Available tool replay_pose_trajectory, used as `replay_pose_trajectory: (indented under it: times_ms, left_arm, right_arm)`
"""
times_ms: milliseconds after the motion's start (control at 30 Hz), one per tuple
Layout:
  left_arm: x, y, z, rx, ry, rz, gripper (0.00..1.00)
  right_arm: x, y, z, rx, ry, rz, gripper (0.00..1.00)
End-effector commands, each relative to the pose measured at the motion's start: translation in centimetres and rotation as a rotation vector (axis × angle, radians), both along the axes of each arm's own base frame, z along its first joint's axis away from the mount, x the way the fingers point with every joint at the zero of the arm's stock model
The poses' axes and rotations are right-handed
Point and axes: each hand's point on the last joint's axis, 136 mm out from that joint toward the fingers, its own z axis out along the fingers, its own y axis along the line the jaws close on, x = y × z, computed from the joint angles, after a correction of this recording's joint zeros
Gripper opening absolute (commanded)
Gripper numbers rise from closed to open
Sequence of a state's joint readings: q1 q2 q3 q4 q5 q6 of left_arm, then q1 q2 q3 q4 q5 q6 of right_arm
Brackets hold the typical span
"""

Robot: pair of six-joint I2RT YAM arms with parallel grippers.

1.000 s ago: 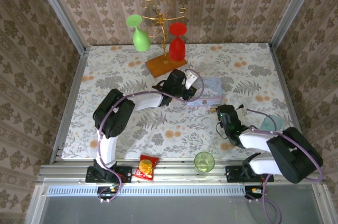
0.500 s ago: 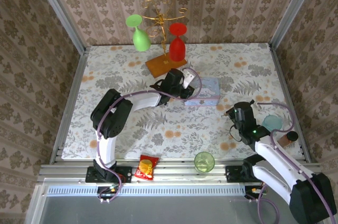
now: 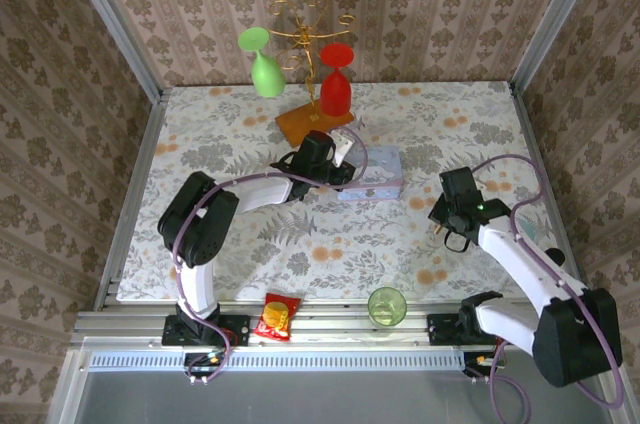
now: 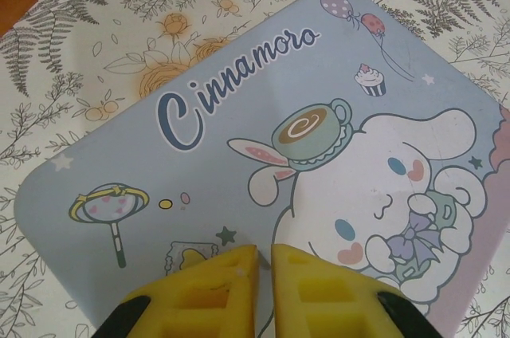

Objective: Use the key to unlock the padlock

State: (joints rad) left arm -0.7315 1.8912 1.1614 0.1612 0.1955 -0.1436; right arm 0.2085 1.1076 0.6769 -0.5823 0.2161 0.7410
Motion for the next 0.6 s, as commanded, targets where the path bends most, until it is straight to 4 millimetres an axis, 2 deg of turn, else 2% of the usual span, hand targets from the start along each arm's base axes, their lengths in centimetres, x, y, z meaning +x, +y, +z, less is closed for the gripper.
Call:
replay_pose_trajectory:
  times_ms: [0, 233, 400, 567]
  left_arm:
    - [-2.6, 3.9, -5.6, 0.158, 0.179, 0.060, 0.15]
    - [-2.8, 3.7, -5.0, 0.130, 0.178, 0.049, 0.16]
    - [-2.8, 3.7, -4.6, 0.119, 0.173, 0.054, 0.17]
    - [-2.9, 3.8, -4.3, 0.119, 0.166, 0.054, 0.18]
  right_arm:
    - [-0.3, 0.3, -0.5, -0.041, 0.086, 0.069, 0.00]
    - [-0.1, -0.6, 0.4, -0.115, 0.101, 0.071, 0.00]
    - [1.1, 1.4, -1.1, -0.013, 0.078, 0.106, 0.00]
    - [2.4, 2.7, -2.5, 0.002, 0.119, 0.140, 0.00]
